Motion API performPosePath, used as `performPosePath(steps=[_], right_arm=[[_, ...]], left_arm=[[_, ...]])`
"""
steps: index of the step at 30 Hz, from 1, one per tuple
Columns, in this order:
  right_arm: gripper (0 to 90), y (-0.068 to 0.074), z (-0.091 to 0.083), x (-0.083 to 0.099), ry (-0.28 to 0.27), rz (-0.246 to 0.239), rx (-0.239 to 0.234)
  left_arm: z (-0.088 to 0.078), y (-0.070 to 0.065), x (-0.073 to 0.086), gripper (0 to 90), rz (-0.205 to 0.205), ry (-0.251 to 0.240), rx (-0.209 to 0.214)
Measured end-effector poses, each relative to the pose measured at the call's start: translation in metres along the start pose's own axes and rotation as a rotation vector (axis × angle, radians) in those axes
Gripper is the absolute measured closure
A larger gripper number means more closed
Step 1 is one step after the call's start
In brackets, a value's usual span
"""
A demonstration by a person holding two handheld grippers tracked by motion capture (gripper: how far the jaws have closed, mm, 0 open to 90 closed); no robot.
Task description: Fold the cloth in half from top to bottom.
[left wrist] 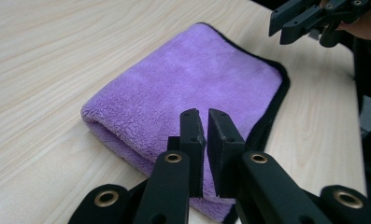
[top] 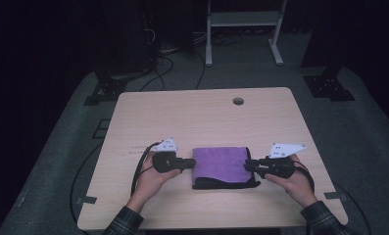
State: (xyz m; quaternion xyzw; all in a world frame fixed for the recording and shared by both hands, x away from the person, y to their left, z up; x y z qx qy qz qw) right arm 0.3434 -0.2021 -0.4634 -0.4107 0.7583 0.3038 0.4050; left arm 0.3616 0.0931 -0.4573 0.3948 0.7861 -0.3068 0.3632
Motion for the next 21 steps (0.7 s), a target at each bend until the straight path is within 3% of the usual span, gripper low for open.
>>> performPosePath(steps=[7, 12, 16, 19, 21], right_arm=[[77.3, 0.004, 0.011, 0.017, 0.087, -0.005, -0.017], [75.3, 0.009, 0.010, 0.035, 0.176, -0.033, -0.011], [74.1, 0.011, 0.009, 0.042, 0.179, -0.038, -0.019], [62.5, 0.009, 0.008, 0.039, 0.164, -0.031, -0.005], [53.7, 0.004, 0.005, 0.038, 0.143, -0.016, 0.029]], left_arm=[[0.017, -0.014, 0.019, 82.2, 0.017, 0.083, 0.028], [0.020, -0.018, 0.036, 81.2, 0.041, 0.150, 0.006], [0.022, -0.020, 0.040, 79.9, 0.059, 0.165, -0.008], [0.019, -0.019, 0.037, 69.3, 0.048, 0.145, -0.023], [0.014, -0.016, 0.035, 61.6, 0.042, 0.130, -0.048]])
Point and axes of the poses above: each handheld gripper's, and its own axes: z roughly forward along the jaws, x roughly out of its underside, y roughly to its left, the point moved 5 cm from there along z, roughly forward along the jaws, and after that the axes turned 2 degrees about -x, right-handed, at the moved point
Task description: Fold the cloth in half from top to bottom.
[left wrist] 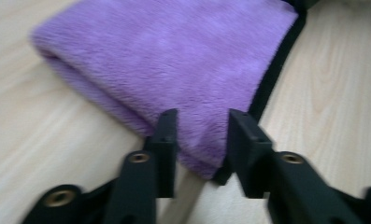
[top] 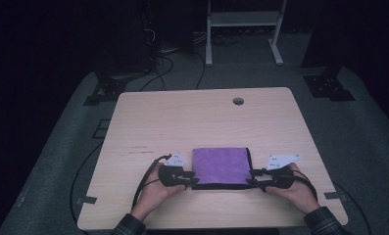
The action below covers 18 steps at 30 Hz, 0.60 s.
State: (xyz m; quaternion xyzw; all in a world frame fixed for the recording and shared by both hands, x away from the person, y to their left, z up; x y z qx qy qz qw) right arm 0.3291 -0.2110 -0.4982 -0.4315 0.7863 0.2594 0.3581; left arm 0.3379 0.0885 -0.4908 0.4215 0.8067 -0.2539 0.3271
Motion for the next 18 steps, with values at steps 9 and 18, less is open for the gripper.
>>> performPosePath(steps=[9, 18], right_arm=[[31.9, -0.030, -0.013, 0.002, -0.053, 0.116, 0.175], [22.4, -0.057, -0.029, 0.016, -0.039, 0.201, 0.329]], left_arm=[[-0.024, 0.028, 0.007, 29.2, -0.041, -0.066, -0.156], [-0.054, 0.055, 0.033, 16.6, -0.077, -0.061, -0.282]])
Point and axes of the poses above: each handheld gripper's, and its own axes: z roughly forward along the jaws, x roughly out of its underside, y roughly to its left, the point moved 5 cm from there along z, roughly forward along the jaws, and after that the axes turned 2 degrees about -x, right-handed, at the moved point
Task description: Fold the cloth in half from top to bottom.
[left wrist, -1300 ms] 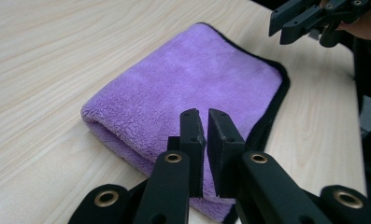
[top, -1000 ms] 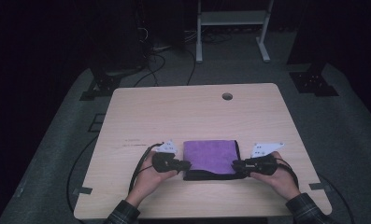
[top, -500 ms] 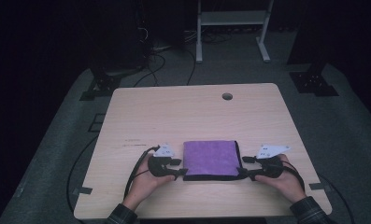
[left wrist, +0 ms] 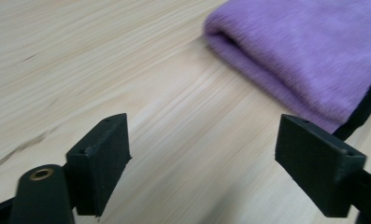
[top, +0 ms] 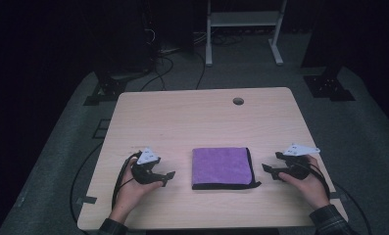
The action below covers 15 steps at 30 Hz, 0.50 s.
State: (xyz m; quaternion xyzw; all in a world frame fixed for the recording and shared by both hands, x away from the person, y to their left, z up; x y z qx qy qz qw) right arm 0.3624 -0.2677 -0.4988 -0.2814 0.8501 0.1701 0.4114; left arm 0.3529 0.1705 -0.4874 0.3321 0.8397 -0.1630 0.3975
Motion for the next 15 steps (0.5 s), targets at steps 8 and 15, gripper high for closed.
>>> performPosePath(steps=[8, 15], right_arm=[[17.1, -0.023, -0.007, 0.019, 0.066, 0.046, 0.097], [15.2, -0.029, -0.008, 0.030, 0.098, 0.068, 0.114]], left_arm=[[-0.021, 0.028, 0.028, 9.0, -0.049, 0.029, -0.097], [-0.031, 0.040, 0.050, 6.7, -0.050, 0.077, -0.130]])
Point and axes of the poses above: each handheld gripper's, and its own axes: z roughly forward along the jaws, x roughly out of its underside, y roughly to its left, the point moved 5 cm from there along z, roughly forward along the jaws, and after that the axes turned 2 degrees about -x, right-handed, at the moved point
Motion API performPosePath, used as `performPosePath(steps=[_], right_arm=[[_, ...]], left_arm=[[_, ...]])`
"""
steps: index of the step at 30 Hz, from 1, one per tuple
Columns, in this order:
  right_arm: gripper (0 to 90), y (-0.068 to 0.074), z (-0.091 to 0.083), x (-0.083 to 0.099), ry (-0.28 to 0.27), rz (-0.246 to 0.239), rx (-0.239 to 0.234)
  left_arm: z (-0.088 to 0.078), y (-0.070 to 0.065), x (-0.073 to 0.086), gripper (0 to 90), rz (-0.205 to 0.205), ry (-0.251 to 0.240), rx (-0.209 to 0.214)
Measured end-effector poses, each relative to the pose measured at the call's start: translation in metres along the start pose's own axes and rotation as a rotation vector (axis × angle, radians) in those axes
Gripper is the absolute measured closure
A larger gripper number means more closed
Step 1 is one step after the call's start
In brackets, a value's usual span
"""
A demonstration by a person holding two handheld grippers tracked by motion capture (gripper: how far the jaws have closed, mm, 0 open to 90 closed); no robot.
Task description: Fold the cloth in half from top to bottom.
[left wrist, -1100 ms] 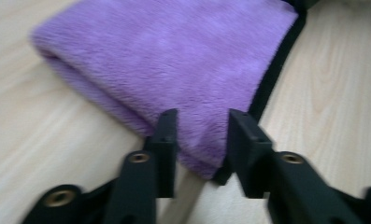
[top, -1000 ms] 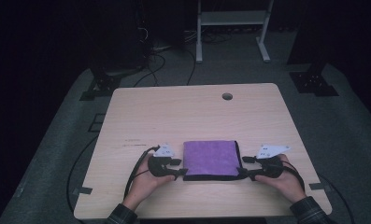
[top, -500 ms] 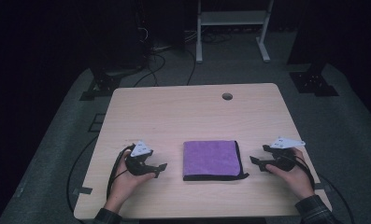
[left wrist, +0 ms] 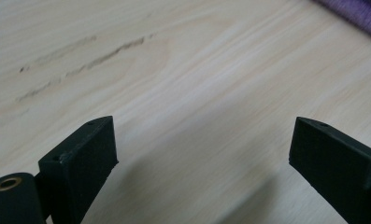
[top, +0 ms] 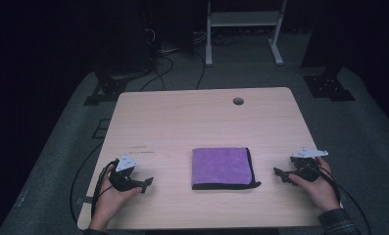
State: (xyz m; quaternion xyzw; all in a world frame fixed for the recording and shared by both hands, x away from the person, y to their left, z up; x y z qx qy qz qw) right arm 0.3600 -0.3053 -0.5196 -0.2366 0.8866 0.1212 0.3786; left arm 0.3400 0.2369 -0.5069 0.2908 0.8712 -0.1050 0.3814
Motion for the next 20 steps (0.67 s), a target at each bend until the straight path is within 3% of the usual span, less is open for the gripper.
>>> performPosePath(steps=[4, 10, 20], right_arm=[[13.1, 0.000, 0.000, 0.001, -0.008, 0.003, 0.002], [12.4, -0.001, 0.000, 0.002, -0.007, 0.009, 0.006], [12.4, -0.001, 0.000, 0.002, -0.007, 0.008, 0.006]], left_arm=[[0.002, 0.004, 0.010, 3.0, 0.003, 0.036, -0.008], [0.003, 0.005, 0.013, 0.8, 0.006, 0.011, 0.001], [0.003, 0.005, 0.013, 0.0, 0.010, 0.014, 0.005]])
Point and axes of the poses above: each handheld gripper's, and its own axes: z roughly forward along the jaws, x roughly out of its underside, y roughly to its left, the point moved 5 cm from there along z, roughly forward along the jaws, and after that the axes turned 2 degrees about -x, right-handed, at the moved point
